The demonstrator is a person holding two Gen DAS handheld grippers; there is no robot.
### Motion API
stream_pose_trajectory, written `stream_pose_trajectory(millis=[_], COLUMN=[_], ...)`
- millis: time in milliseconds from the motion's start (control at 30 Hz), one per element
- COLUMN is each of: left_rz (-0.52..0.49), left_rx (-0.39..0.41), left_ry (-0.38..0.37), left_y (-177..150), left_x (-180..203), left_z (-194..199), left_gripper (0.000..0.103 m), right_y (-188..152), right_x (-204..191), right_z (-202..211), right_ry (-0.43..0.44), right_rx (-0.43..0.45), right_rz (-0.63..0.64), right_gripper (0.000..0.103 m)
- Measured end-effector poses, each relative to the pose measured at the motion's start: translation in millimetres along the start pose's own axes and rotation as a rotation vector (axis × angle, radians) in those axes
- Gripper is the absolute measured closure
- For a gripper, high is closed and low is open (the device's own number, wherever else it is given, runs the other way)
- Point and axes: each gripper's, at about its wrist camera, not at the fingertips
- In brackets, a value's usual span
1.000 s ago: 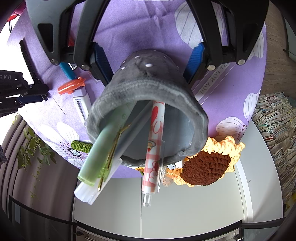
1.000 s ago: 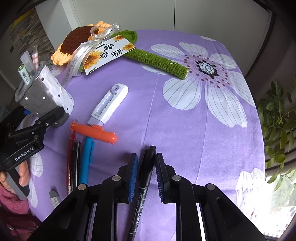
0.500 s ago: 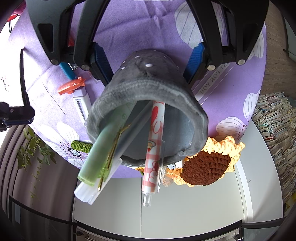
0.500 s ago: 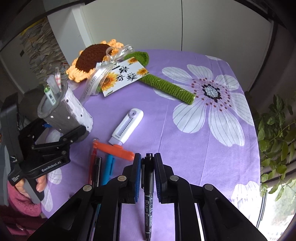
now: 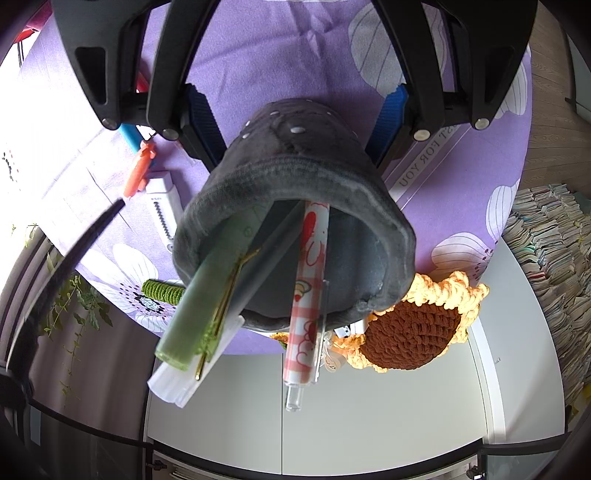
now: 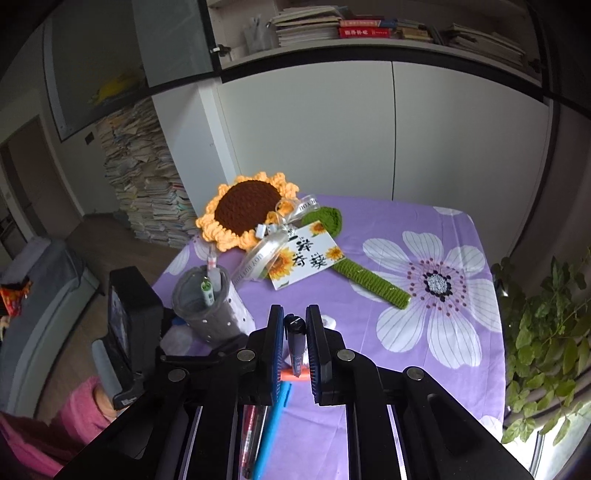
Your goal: Organize stationery
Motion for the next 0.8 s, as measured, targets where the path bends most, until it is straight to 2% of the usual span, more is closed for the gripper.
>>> stream_pose_trajectory(millis=[233,367,467,667,800], left_rz=[0.0,0.0,0.0,-0.001,-0.001], left_rx=[0.0,0.0,0.0,0.0,-0.001], left_ry=[0.0,0.0,0.0,0.0,0.0], left_y=[0,0,0,0,0], left_x=[0,0,0,0,0], left_z=[0,0,0,1,1], left_gripper=[0.03,0.03,0.03,0.03,0.03], right_y=[44,65,71,60,55], right_x=[-36,-50,-58,-58,-52], right_z=[31,37,26,-19,-32], right_ry=[0.088,0.151,0.174,0.184,0.185], right_rx=[0.16,0.223,0.215,0.104,0.065], right_rz=[0.084,0.1,0.108,0.089,0.066], right_gripper=[0.09,0.09,0.09,0.093,0.093])
Point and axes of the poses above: each gripper's, at about its wrist camera, not at the fingertips, and z roughly against the way its jaws point, x to its right, y to its top, and after that the axes turned 9 degrees about -y, right-handed
